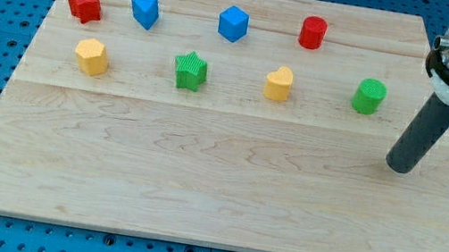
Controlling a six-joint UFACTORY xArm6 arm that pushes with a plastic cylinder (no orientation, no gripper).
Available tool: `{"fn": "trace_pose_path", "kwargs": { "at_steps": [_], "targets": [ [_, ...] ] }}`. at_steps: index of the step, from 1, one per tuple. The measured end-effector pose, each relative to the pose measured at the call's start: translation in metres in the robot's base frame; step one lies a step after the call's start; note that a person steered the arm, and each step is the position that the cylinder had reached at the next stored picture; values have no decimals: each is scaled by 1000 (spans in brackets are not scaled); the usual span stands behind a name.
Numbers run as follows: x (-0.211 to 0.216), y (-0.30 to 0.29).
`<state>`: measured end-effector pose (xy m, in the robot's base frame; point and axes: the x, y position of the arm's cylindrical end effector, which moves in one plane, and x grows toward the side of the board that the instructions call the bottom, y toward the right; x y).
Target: Group up the green blocks diagonal to the yellow heart
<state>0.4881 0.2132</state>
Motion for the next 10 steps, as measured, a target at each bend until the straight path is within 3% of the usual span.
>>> {"fn": "trace_pose_path", "kwargs": {
  "at_steps": [2, 3, 4, 5, 6, 7, 9, 10],
  "targets": [
    [-14, 12],
    [-37, 58],
    [-75, 66],
    [-115, 66],
    [-133, 29],
    [-132, -18],
    [-38, -41],
    [-71, -48]
  ]
}}
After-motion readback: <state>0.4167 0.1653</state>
